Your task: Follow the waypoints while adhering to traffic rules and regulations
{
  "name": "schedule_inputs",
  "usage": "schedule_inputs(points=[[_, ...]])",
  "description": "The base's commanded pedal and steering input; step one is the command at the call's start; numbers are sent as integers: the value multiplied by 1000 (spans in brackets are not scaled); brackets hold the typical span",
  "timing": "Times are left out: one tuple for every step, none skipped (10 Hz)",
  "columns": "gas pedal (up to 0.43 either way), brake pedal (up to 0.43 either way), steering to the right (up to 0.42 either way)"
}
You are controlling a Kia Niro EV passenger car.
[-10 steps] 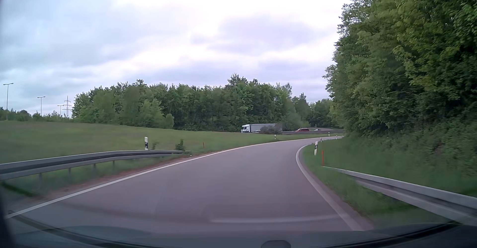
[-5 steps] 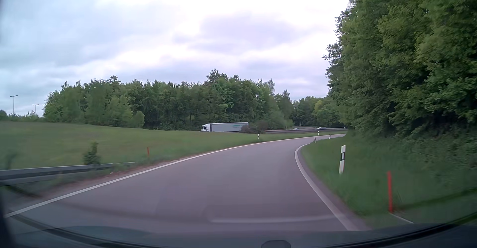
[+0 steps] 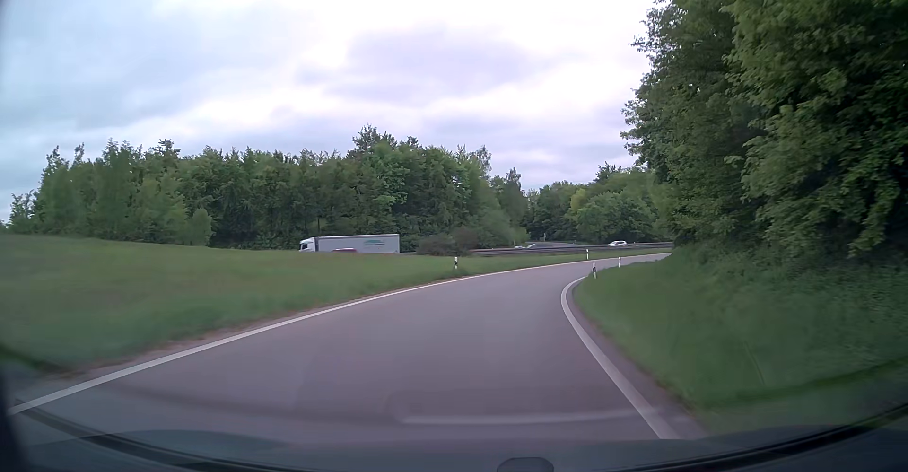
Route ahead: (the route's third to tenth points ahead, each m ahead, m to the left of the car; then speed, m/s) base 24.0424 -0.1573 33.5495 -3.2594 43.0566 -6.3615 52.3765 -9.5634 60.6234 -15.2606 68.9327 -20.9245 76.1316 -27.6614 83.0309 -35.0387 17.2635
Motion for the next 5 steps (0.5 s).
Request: schedule_inputs(points=[[157, 0, 38], [157, 0, 38], [157, 0, 38], [157, 0, 42], [157, 0, 46]])
